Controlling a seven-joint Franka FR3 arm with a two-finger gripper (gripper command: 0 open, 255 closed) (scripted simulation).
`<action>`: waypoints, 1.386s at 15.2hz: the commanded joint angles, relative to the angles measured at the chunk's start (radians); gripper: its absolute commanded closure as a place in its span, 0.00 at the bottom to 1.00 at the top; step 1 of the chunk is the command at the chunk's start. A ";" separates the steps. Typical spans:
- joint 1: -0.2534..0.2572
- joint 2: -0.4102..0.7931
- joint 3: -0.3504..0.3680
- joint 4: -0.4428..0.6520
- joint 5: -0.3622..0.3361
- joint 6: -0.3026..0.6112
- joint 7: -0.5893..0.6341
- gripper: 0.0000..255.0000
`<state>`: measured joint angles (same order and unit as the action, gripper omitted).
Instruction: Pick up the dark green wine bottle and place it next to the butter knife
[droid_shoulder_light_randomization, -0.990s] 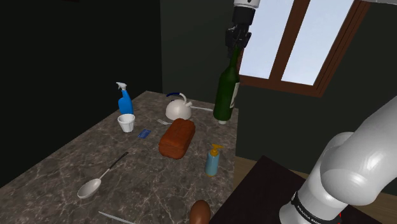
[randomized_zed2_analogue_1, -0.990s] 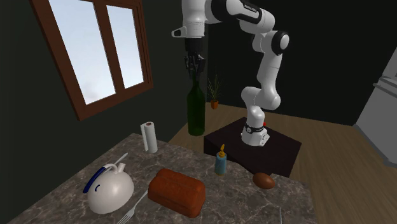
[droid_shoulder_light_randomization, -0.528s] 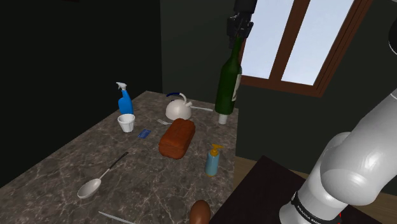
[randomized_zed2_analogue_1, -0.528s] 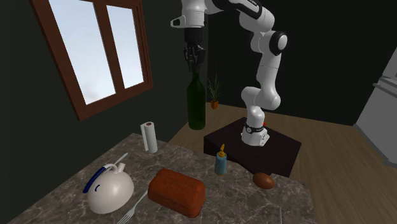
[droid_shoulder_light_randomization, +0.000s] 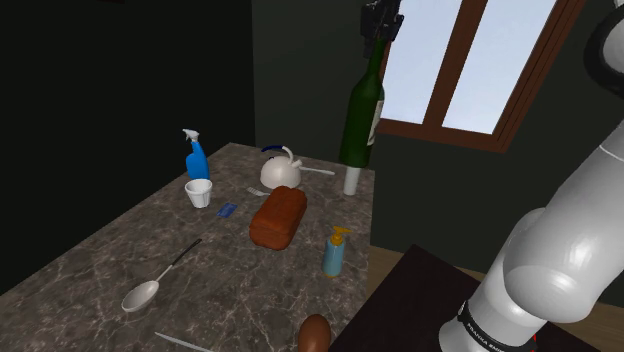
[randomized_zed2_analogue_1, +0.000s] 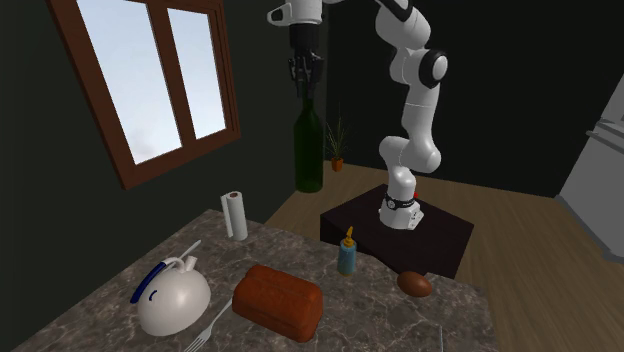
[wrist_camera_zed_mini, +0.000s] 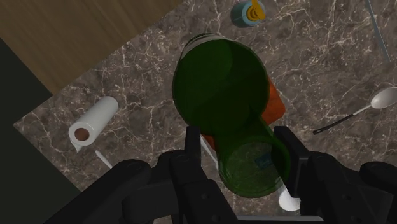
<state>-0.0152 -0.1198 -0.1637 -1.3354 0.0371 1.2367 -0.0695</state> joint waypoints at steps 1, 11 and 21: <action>-0.001 0.029 -0.002 0.068 0.005 -0.039 0.000 1.00; -0.026 0.225 -0.027 0.497 0.055 -0.276 -0.012 1.00; 0.121 0.147 0.079 0.426 0.026 -0.269 0.223 1.00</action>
<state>0.0860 0.0313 -0.1002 -0.9155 0.0651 0.9738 0.1171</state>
